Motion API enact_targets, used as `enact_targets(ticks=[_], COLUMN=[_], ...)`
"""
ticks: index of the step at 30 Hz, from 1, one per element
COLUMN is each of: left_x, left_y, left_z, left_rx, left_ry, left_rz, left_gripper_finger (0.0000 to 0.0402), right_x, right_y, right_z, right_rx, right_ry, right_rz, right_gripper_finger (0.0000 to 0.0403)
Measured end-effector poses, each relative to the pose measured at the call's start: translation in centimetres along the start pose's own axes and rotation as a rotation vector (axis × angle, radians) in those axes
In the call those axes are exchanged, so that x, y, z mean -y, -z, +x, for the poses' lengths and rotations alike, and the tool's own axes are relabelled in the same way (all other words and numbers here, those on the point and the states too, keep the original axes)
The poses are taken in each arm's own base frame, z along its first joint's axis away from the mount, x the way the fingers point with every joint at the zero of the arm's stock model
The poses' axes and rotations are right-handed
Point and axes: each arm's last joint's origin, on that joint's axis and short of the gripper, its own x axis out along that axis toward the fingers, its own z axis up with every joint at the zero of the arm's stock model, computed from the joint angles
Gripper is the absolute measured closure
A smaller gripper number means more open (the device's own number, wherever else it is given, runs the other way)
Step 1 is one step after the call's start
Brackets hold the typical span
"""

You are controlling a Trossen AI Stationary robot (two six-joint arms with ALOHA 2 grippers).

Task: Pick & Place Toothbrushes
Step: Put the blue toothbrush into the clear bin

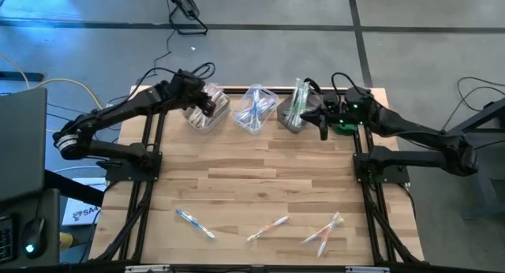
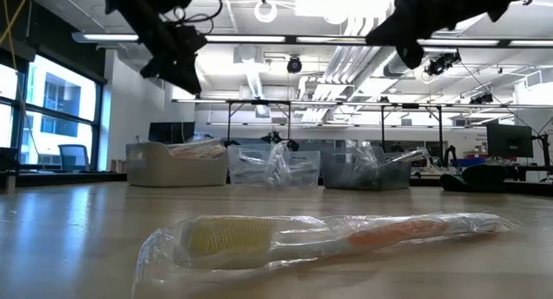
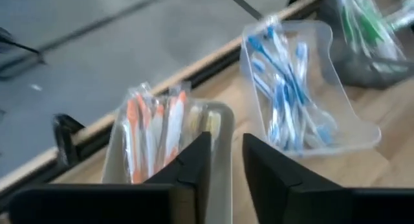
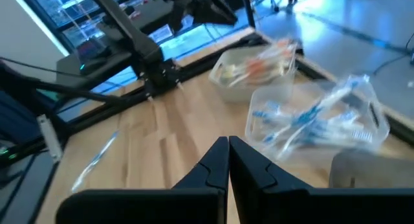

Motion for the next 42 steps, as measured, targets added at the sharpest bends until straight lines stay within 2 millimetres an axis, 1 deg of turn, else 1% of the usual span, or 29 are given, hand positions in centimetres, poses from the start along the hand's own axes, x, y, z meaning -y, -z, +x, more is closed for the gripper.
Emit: enact_targets(ticks=[4, 6, 8, 12, 15, 19, 21, 23, 27, 31, 33, 37, 42], left_x=[1.8, 2.7, 3.6, 5.7, 7.5, 9.8, 10.6, 11.2, 12.1, 13.3, 13.9, 14.6, 14.9], left_y=[-0.1, 0.0, 0.3, 1.0, 1.9, 3.9, 5.1, 6.3, 8.4, 10.0, 10.6, 11.5, 11.7], left_z=[-0.7, -0.9, -1.2, -2.0, -2.9, -4.4, -5.3, -6.1, -7.8, -9.7, -10.5, -11.4, -11.8], left_rx=[0.077, 0.088, 0.083, 0.071, 0.055, -0.014, -0.070, -0.143, -0.269, -0.315, -0.327, -0.373, -0.401], left_ry=[-0.063, -0.039, 0.006, 0.104, 0.177, 0.266, 0.296, 0.306, 0.299, 0.366, 0.405, 0.460, 0.500], left_rz=[0.007, 0.023, 0.027, 0.003, 0.028, 0.126, 0.139, 0.093, -0.062, -0.083, -0.090, -0.074, -0.078], left_gripper_finger=[0.0364, 0.0387, 0.0397, 0.0393, 0.0399, 0.0400, 0.0401, 0.0401, 0.0401, 0.0401, 0.0401, 0.0401, 0.0401], right_x=[-0.4, -0.5, -0.6, -1.1, -1.6, -2.0, -2.0, -2.1, -1.9, -1.8, -1.7, -1.5, -1.2], right_y=[0.2, 0.3, 0.3, 0.5, 0.7, 0.8, 0.8, 0.8, 0.8, 0.7, 0.7, 0.9, 1.2], right_z=[-1.2, -1.5, -1.6, -1.4, -1.3, -1.2, -1.2, -1.2, -1.2, -1.2, -1.1, -0.7, 0.2], right_rx=[-0.016, -0.016, -0.018, -0.040, -0.052, -0.056, -0.058, -0.057, -0.045, -0.031, -0.029, -0.048, -0.085], right_ry=[0.002, 0.000, -0.023, -0.076, -0.102, -0.118, -0.122, -0.120, -0.071, -0.015, 0.006, 0.011, 0.017], right_rz=[0.054, 0.058, 0.046, 0.012, -0.041, -0.089, -0.098, -0.109, -0.112, -0.114, -0.114, -0.109, -0.103], right_gripper_finger=[0.0400, 0.0400, 0.0400, 0.0400, 0.0400, 0.0399, 0.0400, 0.0400, 0.0399, 0.0399, 0.0399, 0.0399, 0.0399])
